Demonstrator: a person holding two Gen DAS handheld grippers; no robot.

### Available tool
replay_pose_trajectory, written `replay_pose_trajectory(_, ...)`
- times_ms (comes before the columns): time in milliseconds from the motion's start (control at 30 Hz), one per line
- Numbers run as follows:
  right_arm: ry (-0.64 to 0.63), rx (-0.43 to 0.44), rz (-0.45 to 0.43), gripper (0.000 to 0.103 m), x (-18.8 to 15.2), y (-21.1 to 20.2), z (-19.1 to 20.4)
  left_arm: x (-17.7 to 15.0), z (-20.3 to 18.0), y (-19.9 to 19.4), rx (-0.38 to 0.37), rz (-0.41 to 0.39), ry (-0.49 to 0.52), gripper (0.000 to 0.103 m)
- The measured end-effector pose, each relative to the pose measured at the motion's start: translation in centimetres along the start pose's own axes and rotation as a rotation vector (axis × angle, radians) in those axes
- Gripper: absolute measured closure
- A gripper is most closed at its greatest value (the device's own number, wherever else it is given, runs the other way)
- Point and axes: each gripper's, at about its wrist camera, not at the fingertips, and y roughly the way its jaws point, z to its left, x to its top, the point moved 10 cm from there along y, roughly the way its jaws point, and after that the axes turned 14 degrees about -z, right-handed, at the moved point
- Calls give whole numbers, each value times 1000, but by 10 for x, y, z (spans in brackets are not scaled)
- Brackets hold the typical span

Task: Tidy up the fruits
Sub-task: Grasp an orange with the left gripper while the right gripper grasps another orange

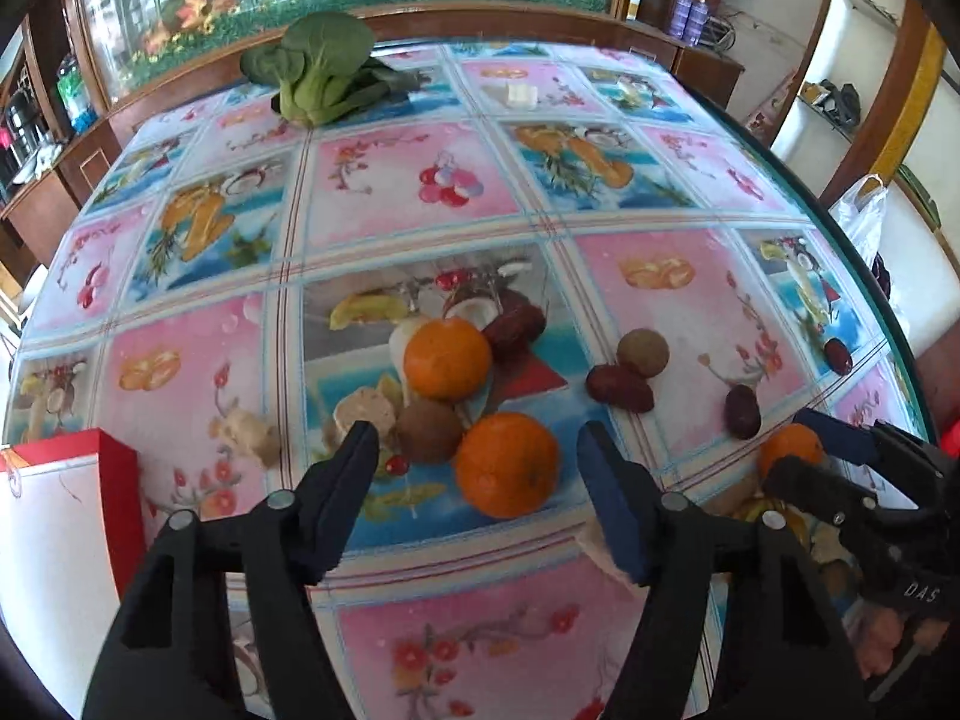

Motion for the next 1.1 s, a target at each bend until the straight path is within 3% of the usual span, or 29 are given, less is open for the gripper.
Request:
replay_pose_trajectory(167, -18, -2, -4, 55, 0, 2, 1, -2, -4, 1, -5, -2, 16, 45)
replay_pose_trajectory(300, -17, 0, -1, 68, -1, 3, 0, -10, -10, 4, -39, 16, 2, 45)
replay_pose_trajectory(767, -8, 41, -20, 70, 0, -2, 9, -6, -1, -8, -43, -36, -46, 47)
replay_pose_trajectory(800, -5, 48, -28, 70, 1, -4, 11, -4, 1, -13, -37, -48, -48, 51)
replay_pose_trajectory(833, -3, 53, -34, 70, 2, -5, 14, -3, 3, -23, -33, -64, -48, 72)
replay_pose_trajectory(867, 2, 65, -41, 70, 2, -7, 20, -2, 7, -35, -38, -76, -54, 79)
replay_pose_trajectory(1100, -20, 159, -54, 70, -4, -5, 86, -18, 51, -98, 13, -136, -109, 79)
